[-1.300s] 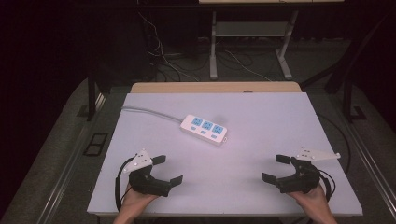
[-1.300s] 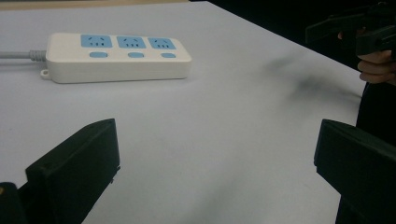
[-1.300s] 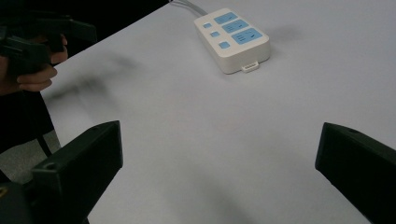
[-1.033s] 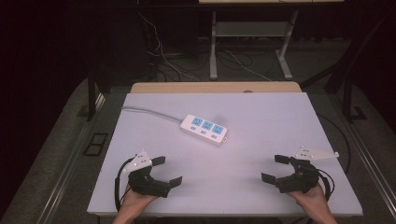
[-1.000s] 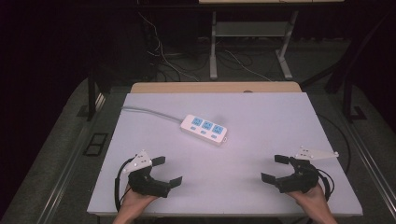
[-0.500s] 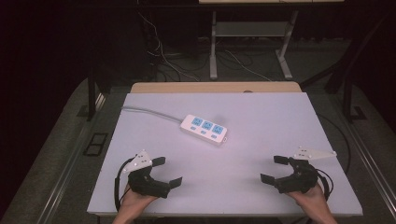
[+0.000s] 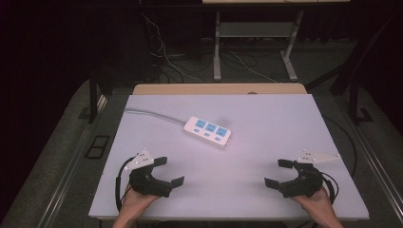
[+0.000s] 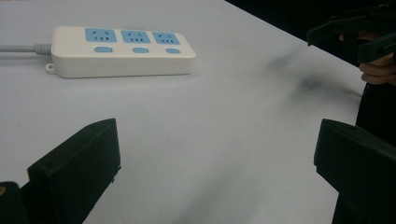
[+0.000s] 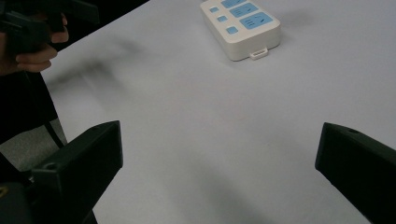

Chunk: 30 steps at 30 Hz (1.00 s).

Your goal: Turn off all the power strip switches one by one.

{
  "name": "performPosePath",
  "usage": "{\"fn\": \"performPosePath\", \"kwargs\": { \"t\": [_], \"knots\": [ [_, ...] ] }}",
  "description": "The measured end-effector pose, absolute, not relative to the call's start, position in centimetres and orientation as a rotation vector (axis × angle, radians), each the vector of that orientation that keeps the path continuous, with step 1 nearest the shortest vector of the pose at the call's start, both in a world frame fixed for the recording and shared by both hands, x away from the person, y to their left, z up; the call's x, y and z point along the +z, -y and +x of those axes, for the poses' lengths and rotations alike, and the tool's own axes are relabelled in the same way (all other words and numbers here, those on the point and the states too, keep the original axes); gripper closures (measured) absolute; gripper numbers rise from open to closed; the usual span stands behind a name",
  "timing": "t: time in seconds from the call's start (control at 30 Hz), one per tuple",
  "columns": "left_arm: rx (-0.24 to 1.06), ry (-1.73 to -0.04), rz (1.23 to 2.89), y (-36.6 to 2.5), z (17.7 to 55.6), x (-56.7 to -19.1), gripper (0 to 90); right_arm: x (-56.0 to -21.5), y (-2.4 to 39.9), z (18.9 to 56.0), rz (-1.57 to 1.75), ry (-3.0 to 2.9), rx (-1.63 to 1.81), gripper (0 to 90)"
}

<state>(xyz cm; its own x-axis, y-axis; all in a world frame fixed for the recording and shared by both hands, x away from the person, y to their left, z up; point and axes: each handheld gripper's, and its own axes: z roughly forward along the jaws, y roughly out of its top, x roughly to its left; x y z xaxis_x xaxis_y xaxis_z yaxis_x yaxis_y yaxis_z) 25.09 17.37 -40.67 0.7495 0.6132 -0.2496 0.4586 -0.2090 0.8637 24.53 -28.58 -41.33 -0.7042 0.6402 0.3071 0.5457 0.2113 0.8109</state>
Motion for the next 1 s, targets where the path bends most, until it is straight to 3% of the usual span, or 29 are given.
{"fn": "performPosePath", "kwargs": {
  "t": [1.0],
  "knots": [
    [0.153,-0.820,1.960,-17.0,29.9,-37.4,0.0,-41.5,29.0,24.5,1.180,-2.351,1.519,0.6]
  ]
}}
